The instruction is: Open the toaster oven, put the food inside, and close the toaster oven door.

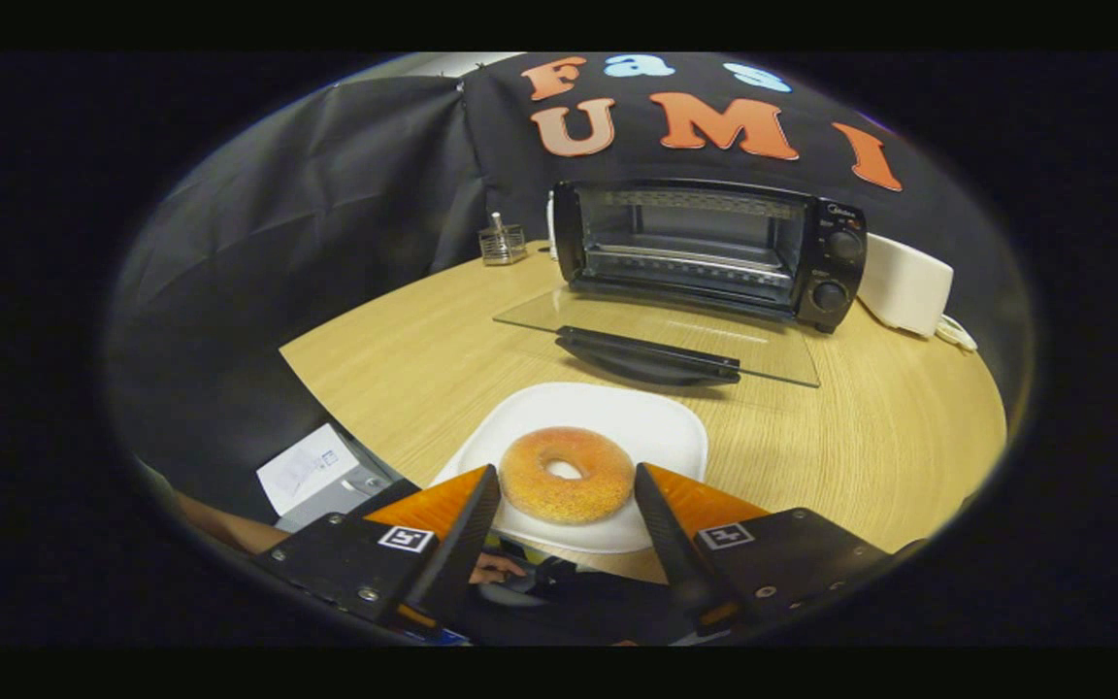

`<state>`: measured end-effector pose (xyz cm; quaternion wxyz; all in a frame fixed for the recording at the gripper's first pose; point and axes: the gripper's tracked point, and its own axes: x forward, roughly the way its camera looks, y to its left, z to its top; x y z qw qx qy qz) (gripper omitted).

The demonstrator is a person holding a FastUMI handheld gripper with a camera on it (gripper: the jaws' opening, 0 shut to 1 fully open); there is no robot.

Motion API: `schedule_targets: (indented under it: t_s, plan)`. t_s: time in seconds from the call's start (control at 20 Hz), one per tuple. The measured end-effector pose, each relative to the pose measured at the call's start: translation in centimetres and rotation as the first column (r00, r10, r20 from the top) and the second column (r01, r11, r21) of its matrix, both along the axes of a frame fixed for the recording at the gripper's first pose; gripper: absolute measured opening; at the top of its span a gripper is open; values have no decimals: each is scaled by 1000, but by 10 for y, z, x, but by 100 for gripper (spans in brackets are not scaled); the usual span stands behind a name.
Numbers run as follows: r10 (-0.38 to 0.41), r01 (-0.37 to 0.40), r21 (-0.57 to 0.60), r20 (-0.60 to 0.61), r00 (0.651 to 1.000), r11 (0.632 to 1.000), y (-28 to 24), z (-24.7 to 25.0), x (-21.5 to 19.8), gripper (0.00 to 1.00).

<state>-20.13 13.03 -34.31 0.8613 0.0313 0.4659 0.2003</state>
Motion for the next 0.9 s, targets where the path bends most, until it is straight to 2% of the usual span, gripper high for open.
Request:
schedule_targets:
  t_s: [0.2,0.25,0.4,0.5,0.6,0.75,0.9]
  plan:
    - [-49,50,53,-16,999,997,2,4,8,63]
    - [-60,61,78,-18,998,995,5,6,10,55]
    - [-120,119,189,-8,993,975,13,25,30,50]
    - [-188,182,274,-4,982,944,16,40,52,49]
    - [-263,246,366,-3,965,897,19,53,80,49]
    - [-340,313,437,-18,940,843,24,58,117,49]
    - [-420,388,519,-61,906,761,27,63,155,49]
